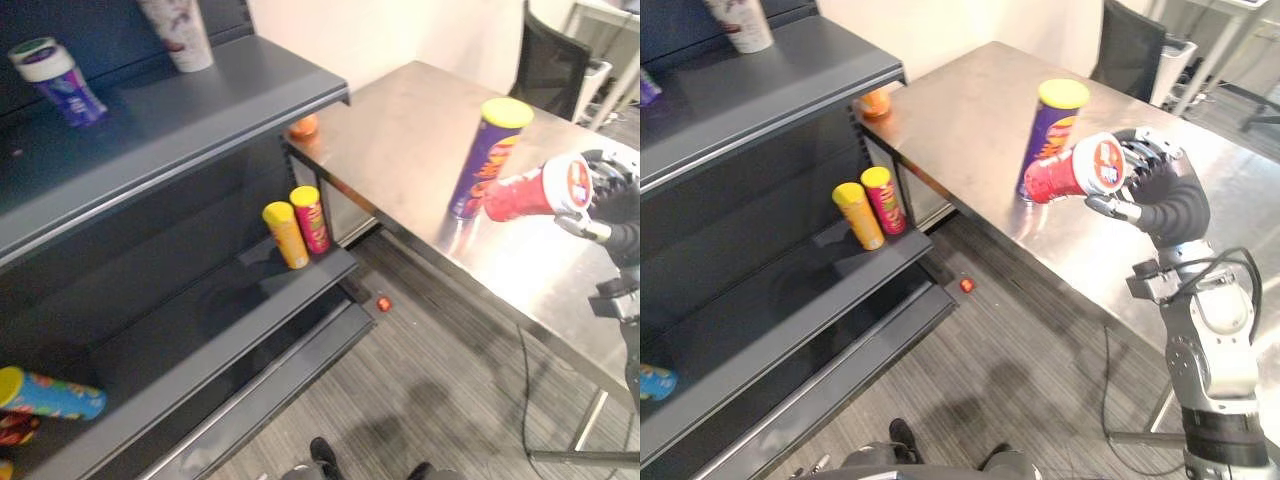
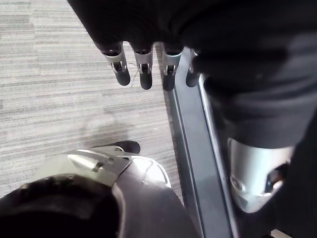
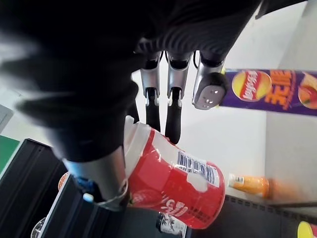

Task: Put the gum and the chips on the shelf.

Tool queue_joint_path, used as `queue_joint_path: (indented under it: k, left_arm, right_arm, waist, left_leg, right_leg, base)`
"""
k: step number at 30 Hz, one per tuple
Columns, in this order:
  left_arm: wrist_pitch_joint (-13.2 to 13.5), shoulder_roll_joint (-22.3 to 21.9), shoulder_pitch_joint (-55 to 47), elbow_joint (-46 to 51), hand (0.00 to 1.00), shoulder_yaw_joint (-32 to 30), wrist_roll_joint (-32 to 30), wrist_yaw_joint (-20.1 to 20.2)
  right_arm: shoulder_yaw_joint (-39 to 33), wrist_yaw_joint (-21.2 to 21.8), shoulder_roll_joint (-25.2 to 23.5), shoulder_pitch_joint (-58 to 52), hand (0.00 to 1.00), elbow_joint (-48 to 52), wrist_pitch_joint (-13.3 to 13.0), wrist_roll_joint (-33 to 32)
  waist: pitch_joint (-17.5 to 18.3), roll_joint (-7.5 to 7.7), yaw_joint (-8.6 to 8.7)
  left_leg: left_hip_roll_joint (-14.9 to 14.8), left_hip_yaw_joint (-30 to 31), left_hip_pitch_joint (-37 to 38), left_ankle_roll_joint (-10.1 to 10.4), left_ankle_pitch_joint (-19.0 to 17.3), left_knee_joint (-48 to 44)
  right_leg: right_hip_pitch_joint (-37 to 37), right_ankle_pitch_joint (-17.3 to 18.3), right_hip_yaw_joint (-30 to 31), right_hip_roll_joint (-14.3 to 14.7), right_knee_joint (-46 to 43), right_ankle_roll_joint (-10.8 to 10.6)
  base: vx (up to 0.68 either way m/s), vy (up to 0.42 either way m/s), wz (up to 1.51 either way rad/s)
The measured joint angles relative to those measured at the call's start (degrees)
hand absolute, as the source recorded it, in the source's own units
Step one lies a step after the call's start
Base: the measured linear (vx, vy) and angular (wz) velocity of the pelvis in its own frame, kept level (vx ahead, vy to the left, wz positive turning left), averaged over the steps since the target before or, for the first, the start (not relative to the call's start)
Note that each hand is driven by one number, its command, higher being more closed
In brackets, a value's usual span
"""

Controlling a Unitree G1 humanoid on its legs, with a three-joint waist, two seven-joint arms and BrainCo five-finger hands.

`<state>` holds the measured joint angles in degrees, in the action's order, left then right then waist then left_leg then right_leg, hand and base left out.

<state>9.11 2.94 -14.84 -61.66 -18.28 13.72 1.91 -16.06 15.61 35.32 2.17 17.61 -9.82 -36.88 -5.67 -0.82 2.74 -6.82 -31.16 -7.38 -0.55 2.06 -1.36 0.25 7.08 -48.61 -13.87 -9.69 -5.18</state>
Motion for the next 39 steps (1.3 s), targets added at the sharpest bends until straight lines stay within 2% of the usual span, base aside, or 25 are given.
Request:
queue_joint_path:
  k: [2, 5, 10, 13, 15, 16, 17, 18, 19, 20, 21, 22, 24, 25, 26, 27, 28, 30, 32, 34, 39]
  left_arm:
    - [0.1, 0.3, -0.2, 0.1, 0.0, 0.1, -1.3, 0.8]
    - [0.2, 1.0, -0.2, 0.1, 0.0, 1.3, -1.7, 1.0]
    - [0.2, 1.8, -0.2, 0.1, 0.0, 3.1, -3.7, 0.7]
    - [0.2, 1.9, -0.1, 0.2, 0.0, 3.7, -3.5, 0.7]
    - [0.2, 2.3, -0.1, 0.2, 0.0, 4.6, -3.4, 0.7]
    - [0.1, 2.2, 0.2, 0.2, 0.0, 4.7, -3.4, 0.7]
    - [0.0, 2.2, 0.1, 0.2, 0.0, 6.0, -3.4, 0.6]
    - [0.1, 3.0, 0.0, 0.3, 0.0, 7.1, -3.6, 0.7]
    - [0.1, 3.6, 0.1, 0.2, 0.0, 7.1, -3.8, 0.7]
    - [0.1, 4.1, 0.5, 0.1, 0.0, 7.0, -3.8, 0.6]
    - [0.2, 6.4, 1.3, 0.1, 0.0, 5.9, -3.8, 0.6]
    - [-0.1, 6.5, 0.9, -0.4, 0.0, 5.6, -3.8, 0.6]
    - [-0.4, 6.9, 1.5, -0.9, 0.0, 5.3, -3.9, 0.5]
    - [-0.4, 6.7, 1.3, -1.0, 0.0, 5.4, -4.0, 0.8]
    - [-0.4, 6.6, 1.2, -1.0, 0.0, 5.4, -4.0, 0.8]
    - [-0.4, 6.6, 1.1, -1.1, 0.0, 5.4, -4.3, 0.8]
    - [-0.4, 6.1, 1.1, -1.0, 0.0, 5.3, -5.3, 0.8]
    - [-0.4, 5.9, 1.1, -1.0, 0.0, 4.4, -5.5, 0.8]
    - [-0.4, 5.8, 1.0, -1.0, 0.0, 2.5, -5.5, 0.8]
    - [-0.4, 5.7, 1.1, -0.9, 0.0, 2.1, -5.5, 0.8]
    - [-0.5, 3.6, 1.0, -0.5, 0.0, 2.1, -5.5, 1.6]
  right_arm:
    - [1.0, 0.4, -2.7, -0.2, 1.0, 1.0, 0.5, 0.1]
    - [1.2, 0.5, -3.2, 0.0, 1.0, 3.0, 0.5, 0.1]
    - [3.6, 0.2, -3.2, 0.0, 1.0, 2.8, 0.5, 0.1]
    - [3.7, -0.1, -3.1, 0.0, 1.0, 2.8, 0.5, 0.1]
    - [3.4, -0.2, -3.1, -0.3, 1.0, 2.7, 0.5, 0.1]
    - [3.0, -0.2, -2.9, -0.6, 1.0, 2.7, 0.6, 0.1]
    - [2.4, -0.4, -2.9, -2.2, 1.0, 2.6, 0.6, 0.2]
    - [1.7, -0.5, -3.3, -3.8, 1.0, 2.7, 1.1, 0.9]
    - [1.4, -0.4, -3.9, -4.5, 1.0, 2.9, 1.3, 1.1]
    - [0.7, -0.2, -5.2, -5.3, 1.0, 3.6, 1.4, 1.4]
    - [-0.8, -0.3, -7.4, -5.8, 1.0, 4.9, 1.6, 2.0]
    - [-1.8, -0.1, -7.7, -5.9, 1.0, 5.4, 1.4, 2.1]
    - [-2.4, -0.1, -7.9, -6.5, 1.0, 5.9, 1.6, 2.1]
    - [-2.6, -0.1, -7.9, -6.8, 1.0, 6.6, 1.6, 2.1]
    - [-2.7, -0.1, -7.8, -6.9, 1.0, 6.9, 1.6, 2.1]
    - [-2.8, -0.1, -7.6, -6.9, 1.0, 7.3, 1.6, 2.1]
    - [-3.2, 0.0, -6.9, -6.8, 1.0, 7.8, 1.6, 2.1]
    - [-3.9, 0.0, -6.3, -6.6, 1.0, 8.9, 1.6, 1.9]
    - [-4.6, 0.2, -4.0, -6.6, 1.0, 8.9, 1.6, 1.9]
    - [-6.4, 0.5, -1.7, -5.9, 1.0, 8.9, 1.6, 1.7]
    - [-10.3, 0.4, 5.9, 3.1, 1.0, 6.9, 0.9, 0.3]
  waist:
    - [0.3, 0.8, 0.05]
    - [0.8, 1.44, 0.09]
    - [1.5, 1.37, 0.25]
    - [1.7, 1.11, 0.22]
    - [1.4, 1.67, 0.52]
    - [1.3, 0.87, 0.56]
    - [0.9, 0.8, 0.7]
    - [1.0, -0.56, 1.1]
    - [0.7, -1.2, 1.65]
    - [0.3, -0.1, 2.26]
    - [-0.6, 3.42, 1.88]
    - [-1.0, 4.49, 1.72]
    - [-1.0, 5.35, 1.95]
    - [-1.1, 5.13, 1.75]
    - [-0.9, 5.37, 1.78]
    - [-0.5, 6.11, 1.8]
    - [-0.3, 5.56, 1.67]
    - [-0.1, 4.81, 1.7]
    - [0.0, 4.56, 1.87]
    - [0.7, 4.01, 1.91]
    - [0.9, 4.24, 1.85]
  left_leg:
    - [0.7, 0.2, 0.9, -0.2, 0.6, 1.7]
    - [1.9, 0.0, 1.9, -0.7, 1.0, 3.4]
    - [3.8, 0.0, 4.1, -1.3, 1.4, 6.1]
    - [5.2, 1.3, 4.4, -1.4, 1.4, 7.0]
    - [7.6, 5.4, 4.5, -2.3, 0.5, 7.1]
    - [7.9, 6.8, 4.5, -2.5, 0.3, 7.1]
    - [8.0, 9.4, 4.5, -2.6, 0.2, 7.0]
    - [7.6, 12.9, 4.5, -2.5, 0.1, 7.1]
    - [7.3, 15.0, 4.5, -2.4, 0.0, 7.1]
    - [7.1, 17.5, 4.4, -1.1, -1.5, 7.2]
    - [8.6, 18.3, 2.7, -1.0, -2.7, 0.1]
    - [9.5, 19.8, 2.6, -3.6, -2.8, -0.3]
    - [10.3, 21.7, 2.1, -2.9, -2.8, -1.0]
    - [10.7, 23.0, 1.9, -2.9, -2.8, -0.9]
    - [11.1, 23.8, 1.9, -2.9, -2.8, -0.9]
    - [11.5, 24.3, 2.1, -2.8, -2.8, -0.9]
    - [11.3, 25.7, 2.0, -2.3, -2.5, -0.7]
    - [10.4, 27.3, 1.6, -0.9, -1.4, 0.6]
    - [8.8, 29.7, 2.6, 1.1, 1.3, 5.7]
    - [7.7, 30.9, 2.6, 1.7, 2.9, 7.3]
    - [5.8, 33.6, 2.4, 2.3, 3.2, 7.3]
  right_leg:
    - [1.0, -1.4, -0.4, 0.5, 1.9, -0.3]
    - [1.5, -3.2, -0.1, 0.4, 3.6, -0.6]
    - [2.1, -4.0, 0.2, -0.8, 3.2, -1.1]
    - [2.2, -2.9, -1.0, -2.9, 0.4, -0.9]
    - [2.3, -0.6, -2.8, -7.4, -7.7, -1.5]
    - [1.7, -0.8, -1.7, -8.8, -11.6, -0.6]
    - [-1.6, -2.4, 5.5, -10.6, -19.7, 7.1]
    - [-6.2, -4.1, 19.1, -8.2, -25.4, 10.2]
    - [-7.5, -2.7, 25.6, -5.1, -26.2, 8.5]
    - [-8.9, -0.6, 33.3, -0.9, -26.0, 6.8]
    - [-10.8, 2.2, 42.6, 1.4, -22.2, 4.6]
    - [-11.1, 3.8, 46.4, 2.7, -18.7, 3.2]
    - [-10.9, 3.0, 53.5, 4.9, -11.4, 1.4]
    - [-10.9, 2.0, 54.7, 5.1, -8.4, 0.3]
    - [-10.9, 1.9, 54.8, 4.9, -7.9, 0.3]
    - [-10.8, 1.7, 54.7, 4.7, -8.0, -0.2]
    - [-10.8, 1.9, 53.8, 4.9, -8.2, -0.5]
    - [-10.7, 1.9, 52.1, 5.8, -7.1, -0.4]
    - [-10.0, 1.7, 49.6, 7.3, -4.8, -0.2]
    - [-9.9, 1.1, 47.9, 8.2, -3.8, 0.4]
    - [-7.8, 0.1, 45.1, 10.0, -1.7, 1.4]
  base:
    - [-0.07, 0.079, 0.09]
    - [-0.04, 0.08, -0.04]
    - [-0.04, 0.054, -0.01]
    - [-0.02, 0.067, 0.23]
    - [0.01, 0.064, 0.64]
    - [0.01, 0.091, 0.94]
    - [0.01, 0.159, 1.21]
    - [0.01, 0.153, 1.37]
    - [0.06, 0.089, 1.4]
    - [0.19, -0.04, 1.31]
    - [0.24, -0.073, 1.27]
    - [0.22, -0.06, 0.99]
    - [0.08, -0.067, 0.88]
    - [0.03, -0.091, 0.79]
    - [0.05, -0.118, 0.67]
    - [0.07, -0.152, 0.57]
    - [0.1, -0.188, 0.58]
    - [0.07, -0.164, 0.36]
    - [0.07, -0.222, 0.4]
    - [0.09, -0.15, 0.35]
    - [0.12, -0.096, 0.23]
